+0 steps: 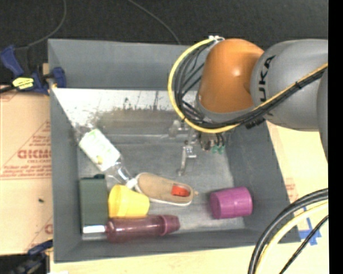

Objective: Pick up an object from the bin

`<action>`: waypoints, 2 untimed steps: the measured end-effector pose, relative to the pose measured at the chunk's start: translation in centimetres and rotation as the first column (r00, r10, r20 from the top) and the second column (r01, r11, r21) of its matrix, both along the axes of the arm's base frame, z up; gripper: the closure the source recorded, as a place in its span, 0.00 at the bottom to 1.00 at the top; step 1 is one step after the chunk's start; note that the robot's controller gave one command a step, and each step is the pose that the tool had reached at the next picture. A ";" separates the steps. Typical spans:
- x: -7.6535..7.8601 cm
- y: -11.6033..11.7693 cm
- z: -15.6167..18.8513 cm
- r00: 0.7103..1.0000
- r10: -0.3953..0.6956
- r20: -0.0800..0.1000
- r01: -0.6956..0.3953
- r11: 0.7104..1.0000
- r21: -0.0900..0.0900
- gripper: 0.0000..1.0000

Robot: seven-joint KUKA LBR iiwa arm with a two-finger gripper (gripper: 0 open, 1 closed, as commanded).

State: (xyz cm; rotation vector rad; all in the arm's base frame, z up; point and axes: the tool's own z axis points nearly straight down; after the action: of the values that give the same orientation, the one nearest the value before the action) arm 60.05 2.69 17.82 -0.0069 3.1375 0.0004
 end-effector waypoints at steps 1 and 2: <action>-2.3 2.6 -10.9 1.000 0.009 -0.008 -0.009 1.000 0.000 0.00; -2.8 3.7 -5.0 0.999 -0.033 0.005 0.033 0.999 0.003 0.00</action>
Offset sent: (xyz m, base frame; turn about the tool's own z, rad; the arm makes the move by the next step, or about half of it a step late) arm -0.0299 0.0373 -0.0516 0.0351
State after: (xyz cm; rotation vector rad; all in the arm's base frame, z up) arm 57.24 6.40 12.82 0.0450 3.1319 0.0044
